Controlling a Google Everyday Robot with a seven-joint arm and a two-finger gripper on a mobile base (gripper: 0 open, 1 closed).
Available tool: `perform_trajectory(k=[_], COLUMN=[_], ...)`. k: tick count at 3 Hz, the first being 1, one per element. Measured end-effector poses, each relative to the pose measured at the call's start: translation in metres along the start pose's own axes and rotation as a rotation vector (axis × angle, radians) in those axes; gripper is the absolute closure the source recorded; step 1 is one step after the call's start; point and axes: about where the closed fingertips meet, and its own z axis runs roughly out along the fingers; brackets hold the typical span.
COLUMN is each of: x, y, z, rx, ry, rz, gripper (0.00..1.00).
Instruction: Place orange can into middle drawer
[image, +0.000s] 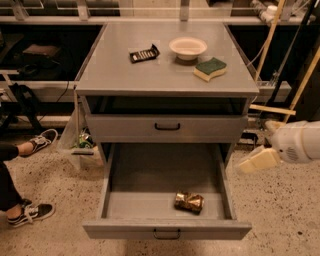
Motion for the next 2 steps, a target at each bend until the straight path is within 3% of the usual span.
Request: perform_trajectory(k=[1, 2], x=[-0.03, -0.043], y=[0.005, 0.022], z=[-0.105, -0.185], rx=[0.155, 0.266], ry=[-0.062, -0.107], rz=[-0.01, -0.045], gripper=[0.0, 0.0])
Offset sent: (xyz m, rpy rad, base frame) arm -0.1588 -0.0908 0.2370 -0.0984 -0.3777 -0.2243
